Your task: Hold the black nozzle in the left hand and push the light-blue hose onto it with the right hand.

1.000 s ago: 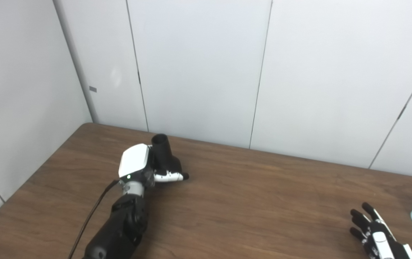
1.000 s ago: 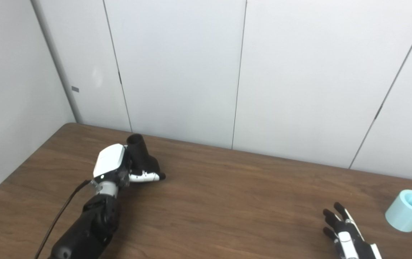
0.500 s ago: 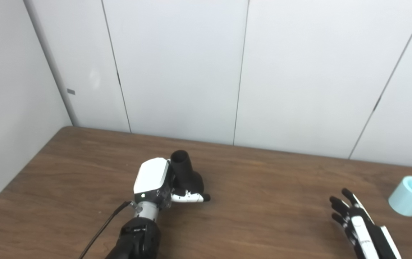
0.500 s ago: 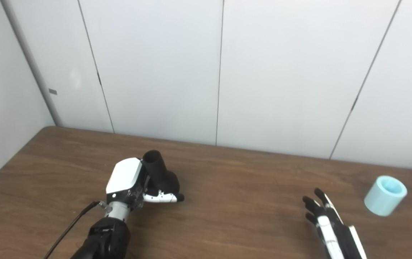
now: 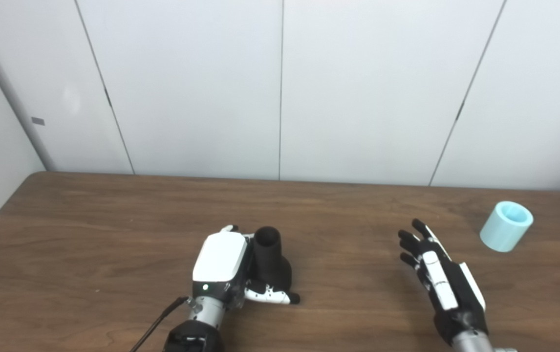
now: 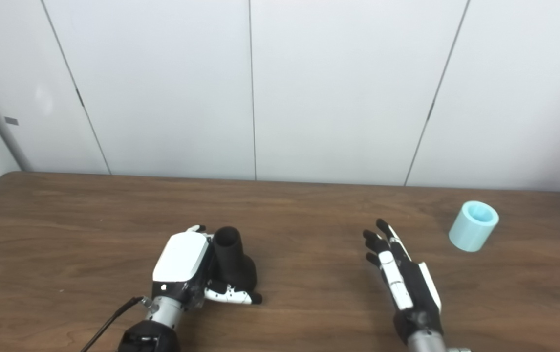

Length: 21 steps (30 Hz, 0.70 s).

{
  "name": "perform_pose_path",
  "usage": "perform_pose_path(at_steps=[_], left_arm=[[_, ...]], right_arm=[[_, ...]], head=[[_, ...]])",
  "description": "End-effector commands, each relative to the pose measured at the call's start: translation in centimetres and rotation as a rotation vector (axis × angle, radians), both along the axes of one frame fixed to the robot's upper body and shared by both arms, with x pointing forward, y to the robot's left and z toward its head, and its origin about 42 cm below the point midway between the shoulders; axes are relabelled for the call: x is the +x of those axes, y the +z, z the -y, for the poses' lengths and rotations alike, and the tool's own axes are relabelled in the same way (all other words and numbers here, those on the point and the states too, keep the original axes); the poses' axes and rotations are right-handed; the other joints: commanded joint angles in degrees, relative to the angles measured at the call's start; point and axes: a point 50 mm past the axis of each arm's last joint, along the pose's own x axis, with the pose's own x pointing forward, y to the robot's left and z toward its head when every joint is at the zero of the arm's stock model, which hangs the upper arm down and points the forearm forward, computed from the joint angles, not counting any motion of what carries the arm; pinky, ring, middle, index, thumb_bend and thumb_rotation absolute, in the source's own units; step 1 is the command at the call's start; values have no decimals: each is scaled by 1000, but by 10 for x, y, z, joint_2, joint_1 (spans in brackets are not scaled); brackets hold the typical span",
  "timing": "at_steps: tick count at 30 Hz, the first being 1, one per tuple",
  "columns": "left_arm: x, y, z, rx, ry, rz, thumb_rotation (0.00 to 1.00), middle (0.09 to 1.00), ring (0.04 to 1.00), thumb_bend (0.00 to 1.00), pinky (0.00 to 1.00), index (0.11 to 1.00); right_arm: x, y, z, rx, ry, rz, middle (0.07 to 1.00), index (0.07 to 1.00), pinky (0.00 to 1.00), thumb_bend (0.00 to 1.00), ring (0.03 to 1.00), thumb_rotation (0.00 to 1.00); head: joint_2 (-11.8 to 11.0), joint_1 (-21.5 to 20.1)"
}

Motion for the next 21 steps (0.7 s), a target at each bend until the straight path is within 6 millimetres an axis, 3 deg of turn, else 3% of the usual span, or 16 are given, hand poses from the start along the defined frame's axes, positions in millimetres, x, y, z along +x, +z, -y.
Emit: perform_pose_path(at_steps=[1, 9, 16, 21], left_arm=[[4, 9, 9, 13, -32, 38, 0, 473, 628, 526, 878, 493], [2, -5, 23, 72, -92, 18, 0, 478, 631, 526, 878, 491], [1, -14, 26, 36, -110, -6, 0, 481, 623, 526, 854, 489], [0, -16, 26, 25, -108, -27, 0, 478, 621, 526, 836, 490]], right_arm=[[5, 21, -4, -14, -2, 74, 867, 928, 877, 564, 912, 851], [5, 30, -8, -5, -10, 95, 878, 942, 896, 562, 926, 864], [4, 36, 0, -30, -33, 125, 885, 930, 825, 562, 898, 864], [3, 40, 5, -23, -50, 150, 876, 895, 798, 512, 875, 688]], head=[[2, -3], [10, -18], [17, -27], [20, -39]])
